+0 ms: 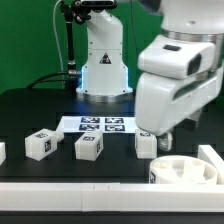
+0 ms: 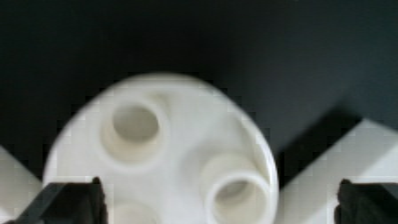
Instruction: Assemble stool
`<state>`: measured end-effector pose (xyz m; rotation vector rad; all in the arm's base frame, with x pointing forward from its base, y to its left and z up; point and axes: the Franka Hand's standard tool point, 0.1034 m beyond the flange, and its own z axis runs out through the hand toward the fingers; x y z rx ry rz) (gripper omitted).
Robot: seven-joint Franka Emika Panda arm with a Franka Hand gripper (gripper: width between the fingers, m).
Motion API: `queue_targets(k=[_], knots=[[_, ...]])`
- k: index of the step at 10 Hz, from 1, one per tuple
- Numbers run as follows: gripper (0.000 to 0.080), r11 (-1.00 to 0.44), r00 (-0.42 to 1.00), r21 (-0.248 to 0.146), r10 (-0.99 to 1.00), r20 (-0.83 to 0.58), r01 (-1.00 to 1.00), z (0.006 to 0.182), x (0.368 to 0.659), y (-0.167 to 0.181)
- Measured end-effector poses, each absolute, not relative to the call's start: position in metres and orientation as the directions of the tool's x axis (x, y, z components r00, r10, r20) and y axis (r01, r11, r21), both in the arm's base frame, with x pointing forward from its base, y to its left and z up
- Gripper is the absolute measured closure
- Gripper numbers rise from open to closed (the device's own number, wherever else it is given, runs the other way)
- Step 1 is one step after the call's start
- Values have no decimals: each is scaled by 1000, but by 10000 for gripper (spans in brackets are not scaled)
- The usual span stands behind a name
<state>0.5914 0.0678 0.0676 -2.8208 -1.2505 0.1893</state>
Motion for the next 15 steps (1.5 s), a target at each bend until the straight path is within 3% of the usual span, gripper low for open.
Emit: queue_targets(k=[3, 6, 9, 10, 15], knots=[[150, -672, 667, -92, 740, -85, 735, 58, 563, 44], [150, -696, 691, -90, 718, -84, 712, 58, 566, 46], [150, -904, 899, -55, 427, -98, 424, 53, 560, 36], [150, -955, 948, -61, 297, -116, 292, 47, 551, 32], [150, -999, 992, -37, 0, -129, -5, 46, 551, 38]])
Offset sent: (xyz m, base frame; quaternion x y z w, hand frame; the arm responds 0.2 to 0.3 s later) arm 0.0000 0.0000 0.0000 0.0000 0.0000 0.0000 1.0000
